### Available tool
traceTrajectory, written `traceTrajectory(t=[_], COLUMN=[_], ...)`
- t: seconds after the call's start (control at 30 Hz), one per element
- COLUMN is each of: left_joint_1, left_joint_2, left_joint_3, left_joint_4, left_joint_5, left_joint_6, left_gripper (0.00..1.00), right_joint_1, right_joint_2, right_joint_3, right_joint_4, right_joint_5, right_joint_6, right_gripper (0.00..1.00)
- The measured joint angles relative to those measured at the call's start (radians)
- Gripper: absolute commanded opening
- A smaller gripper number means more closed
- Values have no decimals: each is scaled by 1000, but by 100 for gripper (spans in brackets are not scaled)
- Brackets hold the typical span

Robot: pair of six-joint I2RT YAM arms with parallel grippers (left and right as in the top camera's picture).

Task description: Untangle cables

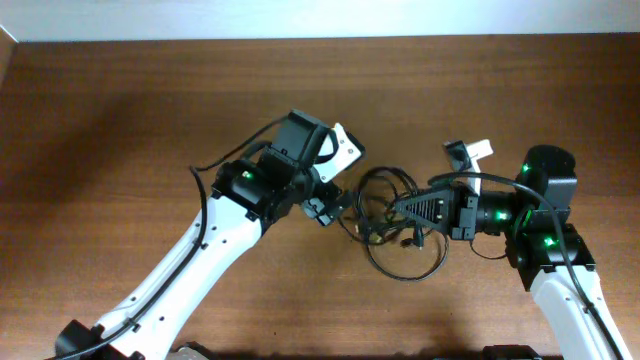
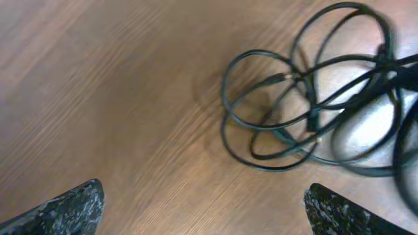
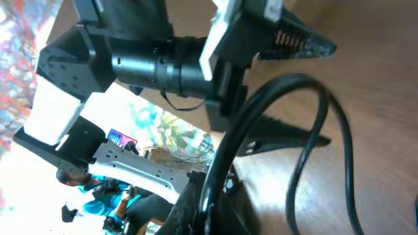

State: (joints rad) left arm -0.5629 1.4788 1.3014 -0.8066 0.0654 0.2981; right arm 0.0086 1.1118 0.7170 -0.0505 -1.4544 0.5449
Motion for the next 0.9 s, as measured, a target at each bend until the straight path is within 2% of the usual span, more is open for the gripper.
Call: traceTrajectory(t=[0.2, 0.3, 0.33, 0.37, 0.4, 0.43, 0.47, 0.53, 0.6, 0.77, 0.83, 0.9], left_joint_1=[0, 0, 0, 0, 0, 0, 0, 0, 0, 0, 0, 0], left_joint_2=[0, 0, 0, 0, 0, 0, 0, 0, 0, 0, 0, 0], left_joint_3=[0, 0, 0, 0, 0, 0, 0, 0, -10, -96, -121, -148], left_joint_4=[-5, -54, -69, -69, -69, -69, -76, -85, -85, -91, -87, -83], left_joint_5=[6, 13, 32, 68, 118, 143, 175, 217, 224, 240, 261, 275], left_joint_6=[-34, -34, -34, -34, -34, -34, -34, -34, -34, -34, -34, -34], left_gripper=[99, 99, 99, 99, 99, 99, 99, 99, 99, 99, 99, 99], right_joint_1=[0, 0, 0, 0, 0, 0, 0, 0, 0, 0, 0, 0], right_joint_2=[0, 0, 0, 0, -1, -3, -1, 9, 33, 64, 64, 64], right_joint_3=[0, 0, 0, 0, 0, 6, 2, 5, 12, 10, 10, 10], right_joint_4=[-24, -27, -28, -28, -67, -145, -246, -400, -521, -657, -719, -743], right_joint_5=[69, 231, 365, 442, 605, 710, 893, 1094, 1176, 1234, 1238, 1237], right_joint_6=[54, 190, 280, 320, 390, 424, 478, 518, 525, 529, 494, 359], right_gripper=[6, 9, 9, 30, 70, 88, 95, 98, 98, 98, 98, 98])
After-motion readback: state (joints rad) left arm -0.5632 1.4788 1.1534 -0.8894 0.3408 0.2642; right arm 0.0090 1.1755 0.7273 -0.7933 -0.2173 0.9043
